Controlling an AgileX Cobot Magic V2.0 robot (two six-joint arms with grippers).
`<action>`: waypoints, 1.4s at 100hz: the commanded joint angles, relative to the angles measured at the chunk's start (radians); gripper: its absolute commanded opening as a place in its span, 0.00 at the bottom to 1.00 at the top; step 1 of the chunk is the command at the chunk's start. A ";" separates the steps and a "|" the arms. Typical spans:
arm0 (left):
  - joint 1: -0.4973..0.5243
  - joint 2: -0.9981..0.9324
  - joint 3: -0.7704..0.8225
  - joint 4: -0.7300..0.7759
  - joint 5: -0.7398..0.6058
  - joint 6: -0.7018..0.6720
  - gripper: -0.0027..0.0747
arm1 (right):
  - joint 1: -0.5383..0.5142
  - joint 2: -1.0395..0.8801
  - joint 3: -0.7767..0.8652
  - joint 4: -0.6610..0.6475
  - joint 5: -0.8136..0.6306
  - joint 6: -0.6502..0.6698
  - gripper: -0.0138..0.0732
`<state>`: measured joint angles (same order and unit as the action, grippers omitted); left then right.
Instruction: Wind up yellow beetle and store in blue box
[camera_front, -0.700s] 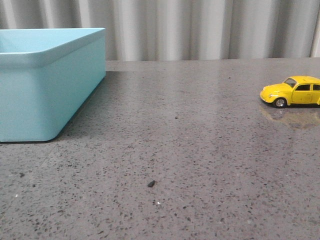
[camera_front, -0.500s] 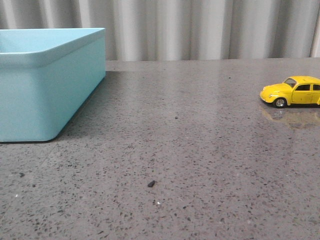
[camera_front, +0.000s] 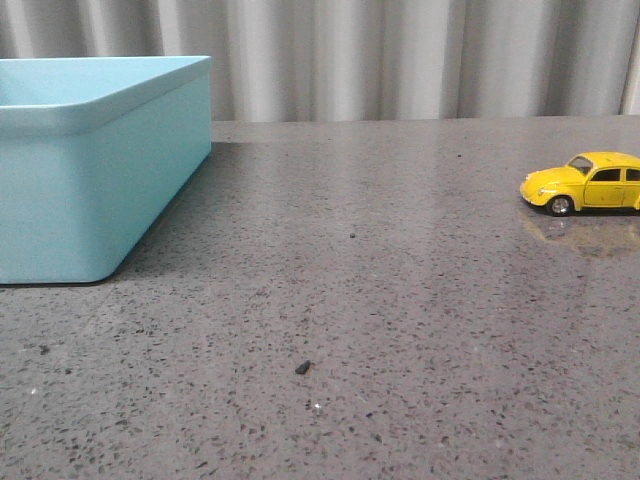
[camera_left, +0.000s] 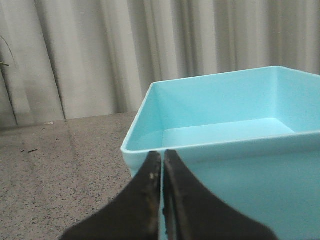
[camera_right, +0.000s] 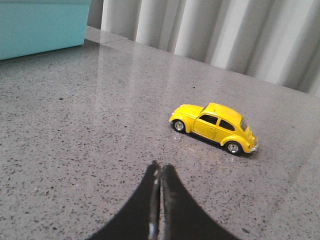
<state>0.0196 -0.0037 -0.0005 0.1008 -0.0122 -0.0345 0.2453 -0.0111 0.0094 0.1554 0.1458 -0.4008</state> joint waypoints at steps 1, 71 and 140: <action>0.002 -0.033 0.025 -0.004 -0.076 0.000 0.01 | -0.004 -0.021 0.022 -0.005 -0.074 -0.012 0.11; 0.002 -0.033 0.025 -0.004 -0.076 0.000 0.01 | -0.004 -0.021 0.022 -0.005 -0.253 -0.012 0.11; 0.002 -0.033 0.025 -0.101 -0.076 0.000 0.01 | -0.004 -0.005 0.022 0.091 -0.108 0.001 0.11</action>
<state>0.0196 -0.0037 -0.0005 0.0579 -0.0122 -0.0345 0.2453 -0.0111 0.0094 0.1859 0.1097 -0.4008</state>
